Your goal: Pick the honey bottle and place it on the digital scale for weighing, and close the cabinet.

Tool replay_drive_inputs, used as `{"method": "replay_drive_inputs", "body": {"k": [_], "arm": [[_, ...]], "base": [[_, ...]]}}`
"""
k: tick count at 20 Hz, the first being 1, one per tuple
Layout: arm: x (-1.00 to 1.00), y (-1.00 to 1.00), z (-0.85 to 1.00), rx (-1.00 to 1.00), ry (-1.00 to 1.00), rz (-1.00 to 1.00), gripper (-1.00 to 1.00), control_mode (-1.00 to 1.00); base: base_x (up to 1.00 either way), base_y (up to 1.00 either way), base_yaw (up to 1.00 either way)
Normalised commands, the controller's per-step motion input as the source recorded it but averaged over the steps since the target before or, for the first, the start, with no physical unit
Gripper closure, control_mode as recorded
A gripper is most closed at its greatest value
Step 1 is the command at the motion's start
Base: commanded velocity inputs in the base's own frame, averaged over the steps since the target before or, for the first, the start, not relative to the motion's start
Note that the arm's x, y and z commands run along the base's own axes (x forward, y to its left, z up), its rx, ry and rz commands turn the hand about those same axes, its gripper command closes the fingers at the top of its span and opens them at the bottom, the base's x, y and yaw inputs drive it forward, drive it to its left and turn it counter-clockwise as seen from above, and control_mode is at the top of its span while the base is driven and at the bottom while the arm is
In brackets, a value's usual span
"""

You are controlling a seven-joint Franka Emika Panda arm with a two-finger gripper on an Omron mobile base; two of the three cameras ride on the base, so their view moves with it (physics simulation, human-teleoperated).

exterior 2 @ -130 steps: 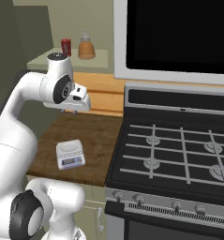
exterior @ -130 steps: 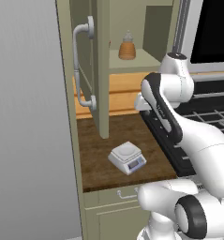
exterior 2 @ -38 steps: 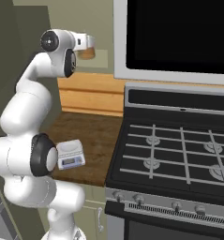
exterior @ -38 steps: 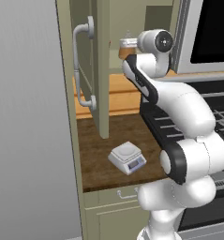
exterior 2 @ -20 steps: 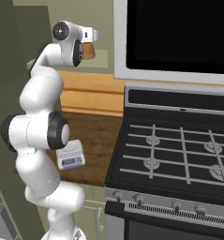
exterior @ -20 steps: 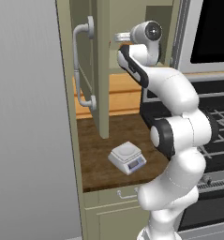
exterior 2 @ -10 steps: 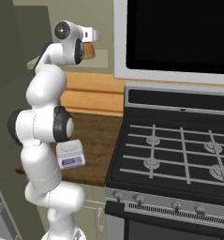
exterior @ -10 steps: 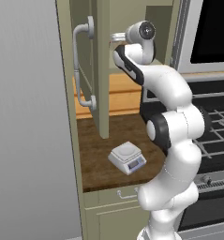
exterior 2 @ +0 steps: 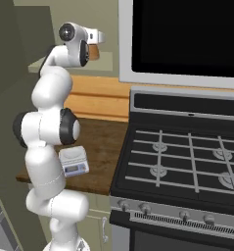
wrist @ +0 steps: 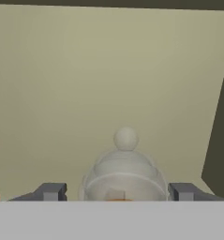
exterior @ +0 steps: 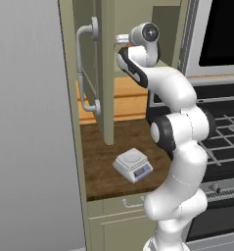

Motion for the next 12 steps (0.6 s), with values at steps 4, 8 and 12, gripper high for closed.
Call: {"method": "replay_drive_inputs", "body": {"k": [4, 8, 12], "arm": [[-0.01, 0.00, -0.36, 0.00, 0.00, 0.01, 1.00, -1.00], [-0.41, 0.00, -0.14, 0.00, -0.06, -0.01, 1.00, -1.00], [-0.87, 0.00, 0.00, 0.00, -0.12, -0.06, 1.00, -1.00]], "base": [[0.00, 0.00, 0.00], [0.00, 0.00, 0.00], [0.00, 0.00, 0.00]]}}
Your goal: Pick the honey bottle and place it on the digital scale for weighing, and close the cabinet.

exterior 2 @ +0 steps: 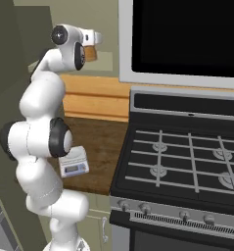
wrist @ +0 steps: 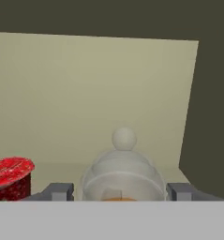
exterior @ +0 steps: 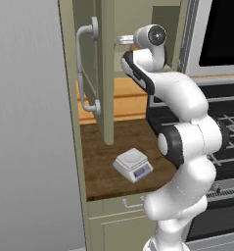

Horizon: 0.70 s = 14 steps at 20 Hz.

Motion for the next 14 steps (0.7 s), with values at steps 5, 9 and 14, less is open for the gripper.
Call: {"method": "replay_drive_inputs", "body": {"k": [5, 9, 14], "arm": [[-0.99, 0.00, 0.00, 0.00, -0.10, -0.01, 1.00, -1.00], [-1.00, 0.00, 0.00, 0.00, -0.12, 0.00, 1.00, -1.00], [-1.00, -0.05, 0.01, 0.03, -0.01, 0.00, 1.00, -1.00]], "base": [[0.00, 0.00, 0.00], [0.00, 0.00, 0.00], [0.00, 0.00, 0.00]]}}
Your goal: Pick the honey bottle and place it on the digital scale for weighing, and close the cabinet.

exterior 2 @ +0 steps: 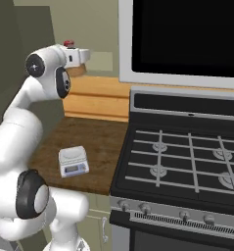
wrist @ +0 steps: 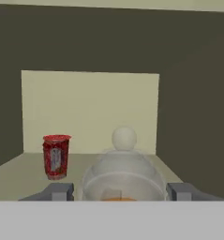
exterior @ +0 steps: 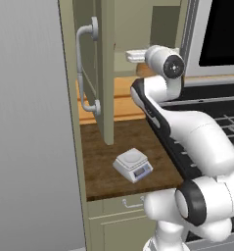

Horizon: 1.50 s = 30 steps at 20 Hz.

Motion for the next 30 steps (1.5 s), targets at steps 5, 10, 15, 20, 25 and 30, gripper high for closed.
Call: {"method": "replay_drive_inputs", "body": {"k": [5, 10, 15, 20, 25, 30], "arm": [[-1.00, -0.41, -0.25, 0.09, 0.01, 0.04, 1.00, -1.00], [-1.00, -0.63, -0.40, 0.02, -0.01, 0.28, 1.00, -1.00], [-0.78, -0.52, -0.65, 0.05, 0.00, 0.53, 1.00, -1.00], [-0.09, -0.08, -0.78, 0.03, 0.00, 0.51, 1.00, -1.00], [0.47, 0.19, -0.79, 0.00, 0.02, 0.35, 1.00, -1.00], [0.44, 0.36, -0.58, -0.05, 0.07, 0.11, 1.00, -1.00]], "base": [[0.00, 0.00, 0.00], [0.00, 0.00, 0.00], [0.00, 0.00, 0.00], [0.00, 0.00, 0.00], [0.00, 0.00, 0.00], [0.00, 0.00, 0.00]]}}
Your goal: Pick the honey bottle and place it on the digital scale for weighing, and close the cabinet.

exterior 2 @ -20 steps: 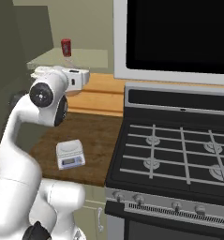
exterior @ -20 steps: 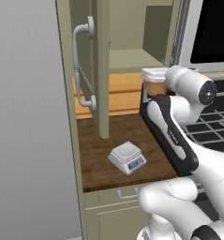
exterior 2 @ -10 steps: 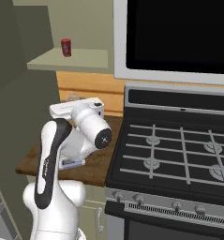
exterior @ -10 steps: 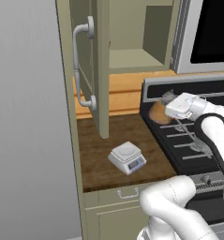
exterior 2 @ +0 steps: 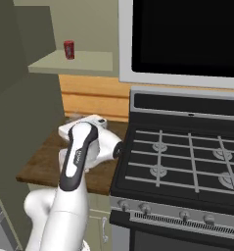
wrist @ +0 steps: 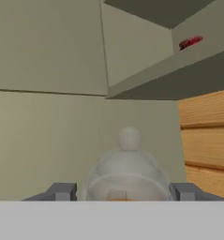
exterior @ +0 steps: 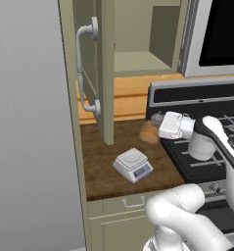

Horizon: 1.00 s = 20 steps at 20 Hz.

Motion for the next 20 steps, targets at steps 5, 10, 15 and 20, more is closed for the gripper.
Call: {"method": "replay_drive_inputs", "body": {"k": [5, 10, 15, 20], "arm": [[0.14, 0.46, -0.48, -0.11, 0.07, 0.04, 1.00, -1.00], [0.04, 0.53, -0.41, -0.16, 0.05, 0.00, 1.00, -1.00], [0.05, 0.01, -0.31, -0.03, 0.03, 0.03, 1.00, -1.00], [0.08, 0.13, -0.42, -0.06, 0.00, 0.04, 1.00, -1.00]], "base": [[0.00, 0.00, 0.00], [0.00, 0.00, 0.00], [0.00, 0.00, 0.00], [0.00, 0.00, 0.00]]}}
